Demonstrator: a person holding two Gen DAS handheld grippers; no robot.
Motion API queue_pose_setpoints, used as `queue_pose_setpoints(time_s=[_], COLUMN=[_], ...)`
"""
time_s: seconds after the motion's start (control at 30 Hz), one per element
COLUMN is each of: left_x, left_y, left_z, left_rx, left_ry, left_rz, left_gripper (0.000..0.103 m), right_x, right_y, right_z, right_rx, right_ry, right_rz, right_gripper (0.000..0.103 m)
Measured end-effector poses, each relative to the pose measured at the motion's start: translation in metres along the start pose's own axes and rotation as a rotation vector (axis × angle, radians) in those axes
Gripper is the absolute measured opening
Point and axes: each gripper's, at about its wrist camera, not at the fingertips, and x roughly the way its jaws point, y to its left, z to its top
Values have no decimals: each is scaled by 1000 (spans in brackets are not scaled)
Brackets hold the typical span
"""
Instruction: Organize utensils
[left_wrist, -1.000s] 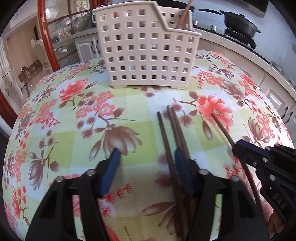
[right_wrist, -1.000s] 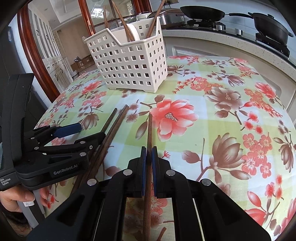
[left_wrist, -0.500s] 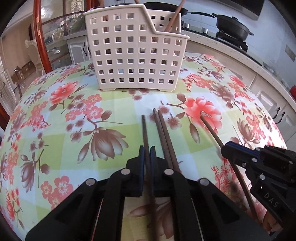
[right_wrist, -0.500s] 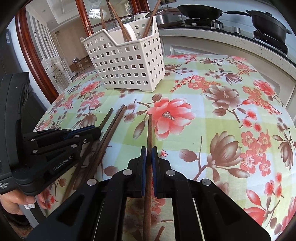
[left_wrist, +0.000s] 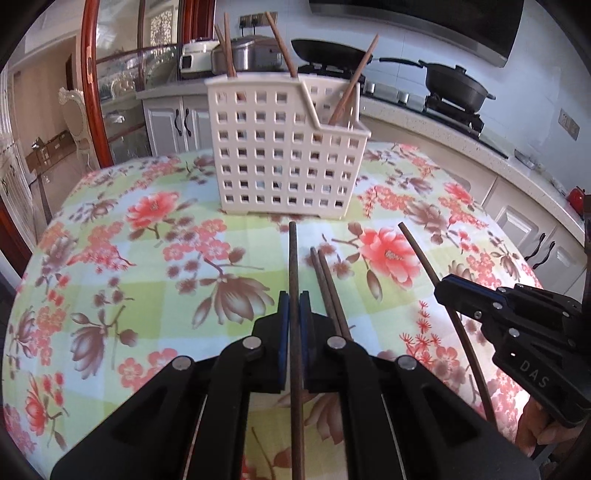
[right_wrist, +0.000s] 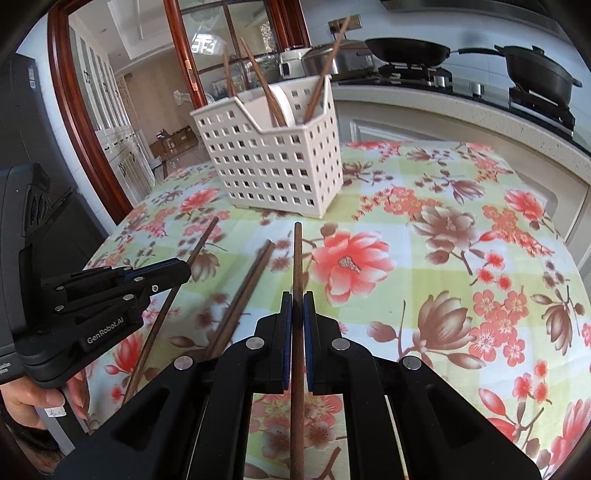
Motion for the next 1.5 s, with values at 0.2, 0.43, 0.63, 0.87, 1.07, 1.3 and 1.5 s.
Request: queue_pose_setpoints(time_s=[0.2, 0.43, 0.63, 0.87, 1.07, 1.3, 1.5], left_x=[-35, -65, -88, -109, -124, -138, -147], left_y=[2, 4, 4, 7, 9, 10, 12], left_z=[5, 6, 6, 5, 5, 5, 6], left_rx=[15, 23, 21, 22, 27, 26, 27], left_ry=[-78, -139, -180, -217, -252, -282, -312], left_rz=[11, 10, 7, 6, 6, 5, 12], left_gripper=[6, 6, 6, 6, 6, 6, 5], right_x=[-20, -38, -54, -72, -84, -102, -107], right_y=[11, 21, 32, 45, 54, 63, 67], right_z=[10, 17, 22, 28, 30, 31, 32], right_rx=[-23, -48, -79, -112, -126, -159, -170], right_ry=[-60, -111, -164, -216, -248, -317, -325], right_rz=[7, 5, 3, 8, 4, 4, 1], right_gripper=[6, 6, 6, 6, 6, 6, 6])
